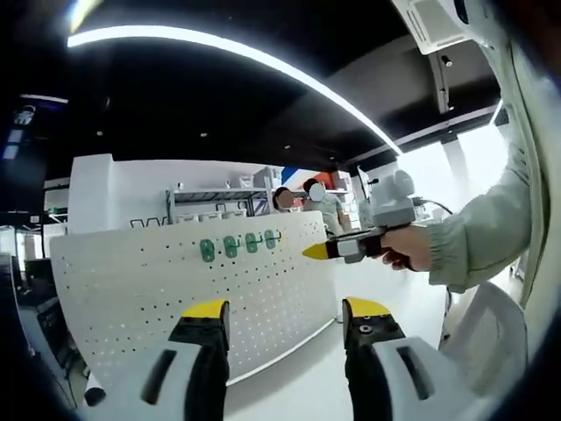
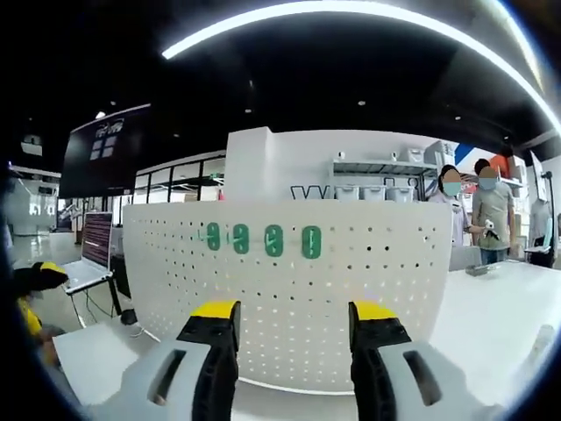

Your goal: Insert the hook assembly into the mounting plate slot until the hook locks in place.

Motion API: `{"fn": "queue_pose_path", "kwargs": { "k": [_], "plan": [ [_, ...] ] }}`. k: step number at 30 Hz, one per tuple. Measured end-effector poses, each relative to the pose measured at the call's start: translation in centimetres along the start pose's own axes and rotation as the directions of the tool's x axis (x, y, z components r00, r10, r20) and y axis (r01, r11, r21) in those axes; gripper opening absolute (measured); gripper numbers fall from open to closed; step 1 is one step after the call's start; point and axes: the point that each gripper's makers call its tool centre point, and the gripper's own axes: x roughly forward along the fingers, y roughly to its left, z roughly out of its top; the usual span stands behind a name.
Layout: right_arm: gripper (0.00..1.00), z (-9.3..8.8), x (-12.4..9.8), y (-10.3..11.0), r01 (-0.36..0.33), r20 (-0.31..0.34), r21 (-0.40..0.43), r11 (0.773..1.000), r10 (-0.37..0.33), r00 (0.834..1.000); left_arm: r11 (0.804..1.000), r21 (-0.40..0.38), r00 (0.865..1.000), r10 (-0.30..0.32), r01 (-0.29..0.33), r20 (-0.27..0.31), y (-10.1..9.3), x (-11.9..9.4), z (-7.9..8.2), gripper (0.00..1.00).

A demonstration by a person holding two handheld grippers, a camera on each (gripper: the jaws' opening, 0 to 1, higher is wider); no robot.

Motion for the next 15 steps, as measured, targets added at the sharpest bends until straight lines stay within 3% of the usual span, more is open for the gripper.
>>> {"fn": "queue_pose_path", "kwargs": {
  "k": [15],
  "plan": [
    [0.53, -0.8, -6.5, 0.4, -0.032, -0.018, 0.023, 0.999, 0.032, 0.999, 1.0, 0.005, 1.0, 0.014, -0.014, -0.01, 0.1, -0.6, 0.3, 0.54]
  ]
}}
